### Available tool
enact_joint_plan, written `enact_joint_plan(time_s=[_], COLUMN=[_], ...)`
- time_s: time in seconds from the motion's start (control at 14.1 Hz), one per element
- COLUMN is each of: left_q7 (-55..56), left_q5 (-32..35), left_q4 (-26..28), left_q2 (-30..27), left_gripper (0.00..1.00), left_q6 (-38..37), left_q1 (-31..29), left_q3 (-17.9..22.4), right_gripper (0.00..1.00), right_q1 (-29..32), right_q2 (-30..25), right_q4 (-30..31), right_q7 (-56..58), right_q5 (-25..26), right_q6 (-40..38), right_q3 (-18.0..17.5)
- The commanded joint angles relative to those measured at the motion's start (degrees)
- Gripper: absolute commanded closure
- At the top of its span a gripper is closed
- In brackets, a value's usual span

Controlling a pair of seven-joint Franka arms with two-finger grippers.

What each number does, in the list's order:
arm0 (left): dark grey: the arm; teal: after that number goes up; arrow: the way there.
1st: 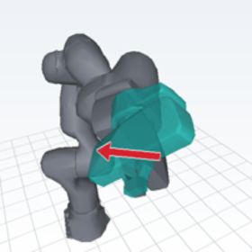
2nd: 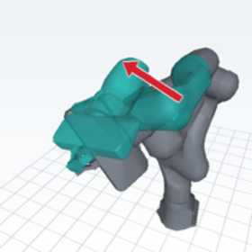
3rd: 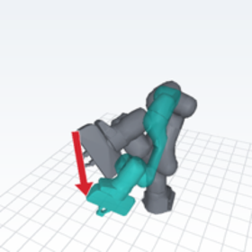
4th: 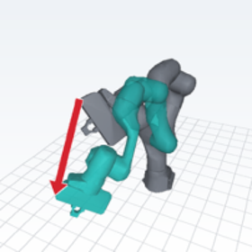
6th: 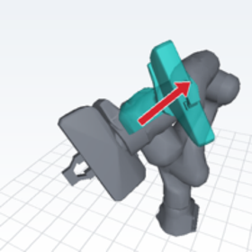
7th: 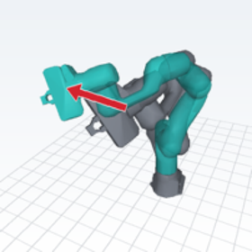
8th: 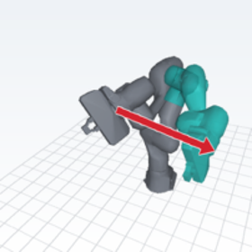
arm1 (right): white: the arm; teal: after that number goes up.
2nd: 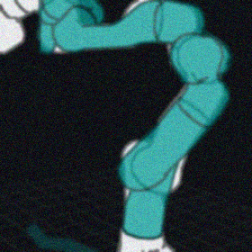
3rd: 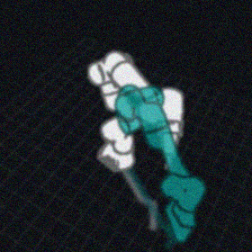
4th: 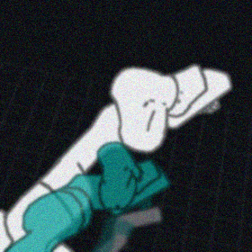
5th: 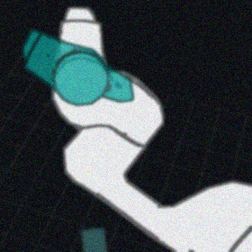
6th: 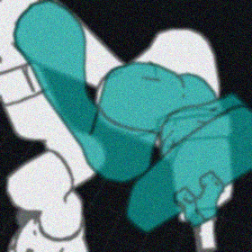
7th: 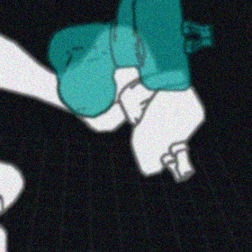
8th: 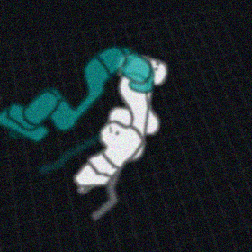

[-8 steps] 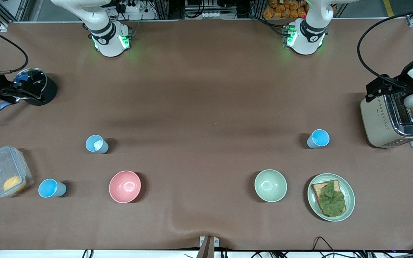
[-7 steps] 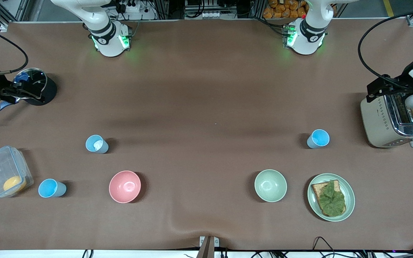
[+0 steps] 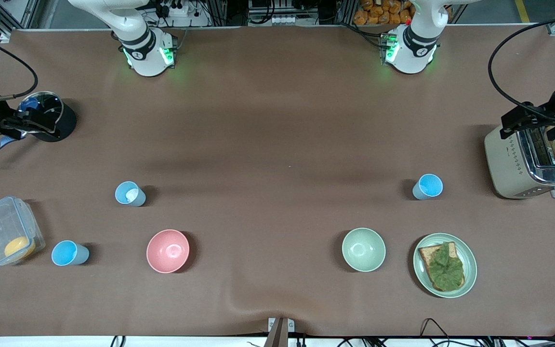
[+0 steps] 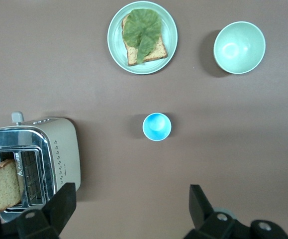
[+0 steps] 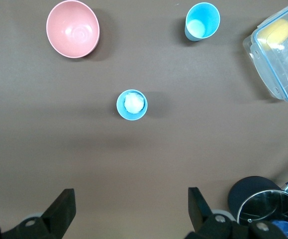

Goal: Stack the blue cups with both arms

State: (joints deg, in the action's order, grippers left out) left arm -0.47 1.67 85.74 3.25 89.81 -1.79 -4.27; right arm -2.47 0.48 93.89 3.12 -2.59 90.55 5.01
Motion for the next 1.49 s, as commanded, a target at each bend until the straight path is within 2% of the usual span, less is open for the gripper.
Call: enact_joint_plan(time_s=[0.0, 0.71, 1.06, 1.27, 1.42], left_q7=[-0.1, 0.9, 1.1, 1.1, 1.1], left_q5=[-0.2, -0.1, 0.0, -0.1, -0.1], left_q4=[0.8, 0.4, 1.0, 1.4, 2.7], left_q2=[-0.2, 8.5, 8.9, 12.7, 12.7], left_gripper=[0.00, 0.00, 0.00, 0.00, 0.00], left_q6=[0.1, 2.8, 2.8, 3.2, 3.9], left_q1=[-0.9, -0.7, -2.2, -2.5, -3.2], left_q3=[-0.4, -0.7, -0.4, -0.4, -0.4], right_gripper=[0.00, 0.00, 0.00, 0.00, 0.00], right_q1=[-0.3, -0.5, -0.4, -0.5, -0.3], right_q2=[0.1, 0.3, 0.4, 0.4, 0.5], right_q4=[-0.9, -0.9, -0.7, -0.7, -0.6], right_q7=[-0.7, -0.7, -0.7, -0.7, -0.7], right_q5=[0.0, 0.0, -0.1, -0.1, -0.1], right_q6=[-0.9, -0.8, -0.8, -0.9, -0.9], right_q3=[0.3, 0.2, 0.2, 0.2, 0.2])
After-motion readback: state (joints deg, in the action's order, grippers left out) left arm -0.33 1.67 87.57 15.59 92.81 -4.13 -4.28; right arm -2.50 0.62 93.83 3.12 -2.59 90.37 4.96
